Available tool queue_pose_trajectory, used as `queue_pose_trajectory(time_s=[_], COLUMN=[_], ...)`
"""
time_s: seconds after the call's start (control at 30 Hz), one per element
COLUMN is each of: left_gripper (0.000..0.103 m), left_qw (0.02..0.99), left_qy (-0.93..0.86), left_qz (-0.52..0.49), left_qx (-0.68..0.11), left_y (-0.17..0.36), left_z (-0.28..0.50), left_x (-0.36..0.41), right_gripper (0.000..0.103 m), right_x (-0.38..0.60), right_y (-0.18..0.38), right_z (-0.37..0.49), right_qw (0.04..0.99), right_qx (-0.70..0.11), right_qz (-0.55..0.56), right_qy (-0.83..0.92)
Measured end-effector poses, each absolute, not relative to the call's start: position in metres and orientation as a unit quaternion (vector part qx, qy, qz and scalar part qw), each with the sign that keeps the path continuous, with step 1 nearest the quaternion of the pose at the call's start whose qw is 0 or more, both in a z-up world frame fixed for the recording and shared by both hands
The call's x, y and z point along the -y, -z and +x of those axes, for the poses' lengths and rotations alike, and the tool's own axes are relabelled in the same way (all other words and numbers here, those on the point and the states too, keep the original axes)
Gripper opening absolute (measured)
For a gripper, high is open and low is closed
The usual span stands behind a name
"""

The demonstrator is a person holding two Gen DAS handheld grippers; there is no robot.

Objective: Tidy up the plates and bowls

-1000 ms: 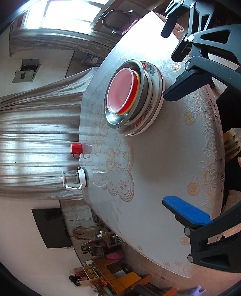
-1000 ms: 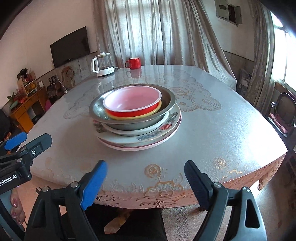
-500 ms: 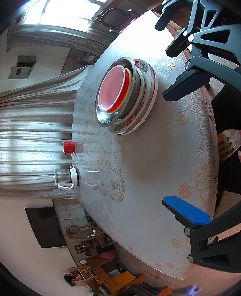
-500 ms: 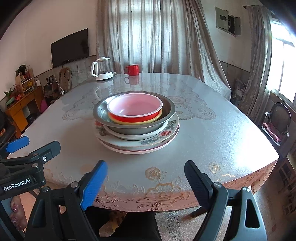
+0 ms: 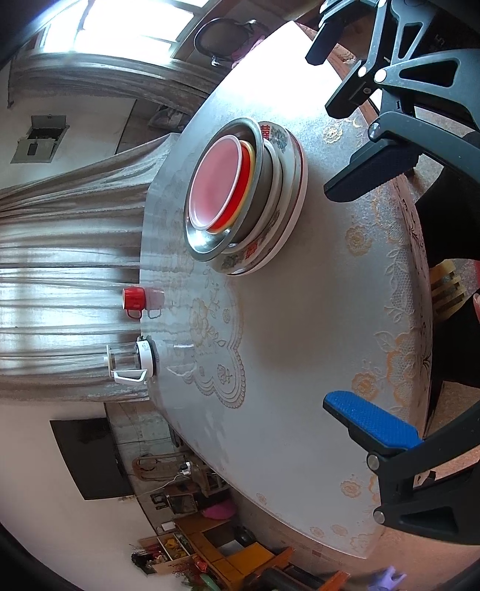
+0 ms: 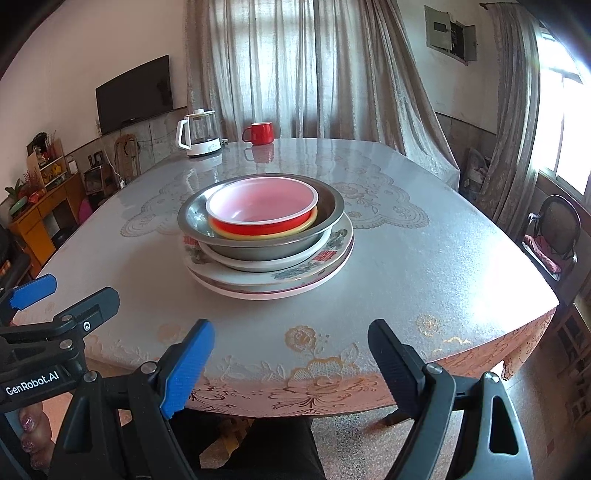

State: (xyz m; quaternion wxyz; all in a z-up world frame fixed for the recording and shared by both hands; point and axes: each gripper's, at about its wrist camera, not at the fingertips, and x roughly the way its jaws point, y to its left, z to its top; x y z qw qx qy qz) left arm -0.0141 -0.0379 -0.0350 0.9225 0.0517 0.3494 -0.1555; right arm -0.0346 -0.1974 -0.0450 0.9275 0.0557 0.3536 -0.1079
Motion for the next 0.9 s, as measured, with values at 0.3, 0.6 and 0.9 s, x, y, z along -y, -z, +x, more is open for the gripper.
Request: queue_pose_trajectory(time_s=[0.3, 0.6, 0.9], left_gripper=[0.103, 0.103, 0.103], left_qw=[0.925, 0.924, 0.923], left_qy=[0.152, 0.153, 0.157], left_qz=[0.040, 0.043, 0.045], left_qx=[-0.346, -0.347, -0.349], left_y=[0.0327, 0.0353, 0.0365], left_z=[-0.0131, -0.0124, -0.0117], left_x=[0.0322, 0.0336, 0.0344], right_gripper=[0.087, 0.087, 0.087], right_x=[0.1971, 0.1980, 0.1984], right_y=[0.0460, 0.0467, 0.0471], right_z=[-0.0342, -0.0346, -0.0360], right_qw=[0.926, 0.925, 0.924], right_qx=[-0.357, -0.359, -0.359], right_qz=[0.056, 0.058, 0.059], right_qy=[0.112, 0.114, 0.115])
